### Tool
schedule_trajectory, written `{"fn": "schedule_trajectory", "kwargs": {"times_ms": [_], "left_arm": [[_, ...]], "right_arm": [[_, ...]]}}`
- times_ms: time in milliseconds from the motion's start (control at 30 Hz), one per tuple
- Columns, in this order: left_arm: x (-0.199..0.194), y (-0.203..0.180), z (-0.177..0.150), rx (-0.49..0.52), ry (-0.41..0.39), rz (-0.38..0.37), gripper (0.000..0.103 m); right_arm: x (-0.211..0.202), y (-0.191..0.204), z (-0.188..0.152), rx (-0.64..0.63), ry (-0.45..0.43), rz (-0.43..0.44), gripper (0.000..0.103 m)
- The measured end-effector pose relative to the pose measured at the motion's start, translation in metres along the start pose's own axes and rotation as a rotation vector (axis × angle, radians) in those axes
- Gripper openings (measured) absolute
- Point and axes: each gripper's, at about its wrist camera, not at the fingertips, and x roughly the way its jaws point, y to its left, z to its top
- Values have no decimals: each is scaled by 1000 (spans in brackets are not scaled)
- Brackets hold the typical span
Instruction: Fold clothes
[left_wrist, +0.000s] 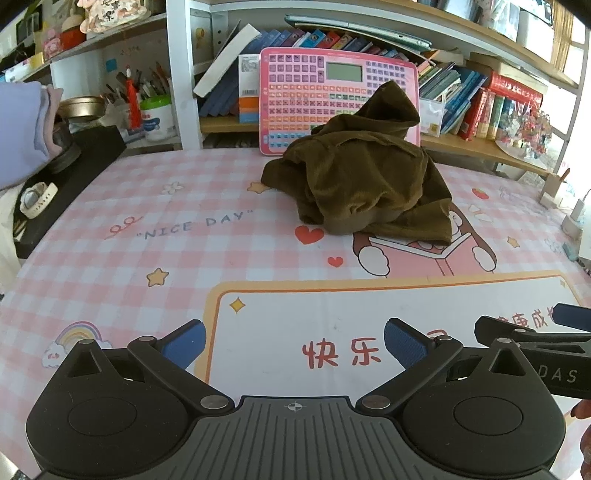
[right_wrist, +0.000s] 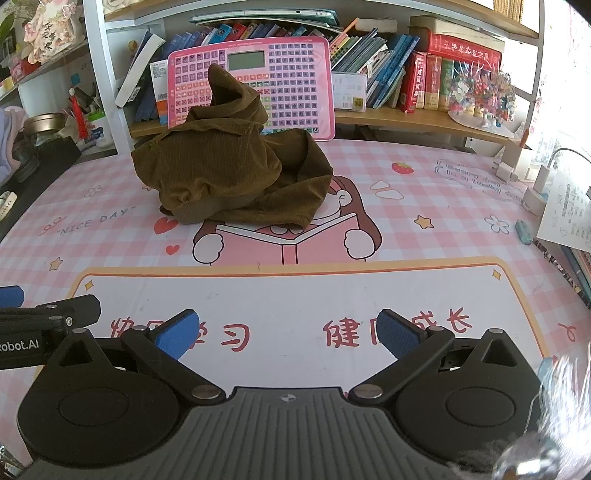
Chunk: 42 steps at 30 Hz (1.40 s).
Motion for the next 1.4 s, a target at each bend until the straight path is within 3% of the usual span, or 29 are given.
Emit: {"fn": "schedule_trajectory", "kwargs": {"times_ms": [1400], "left_arm": [[-3,2,-1,-5,29,-25,103]], "right_arm": [[1,0,-1,5,13,4,103]]}}
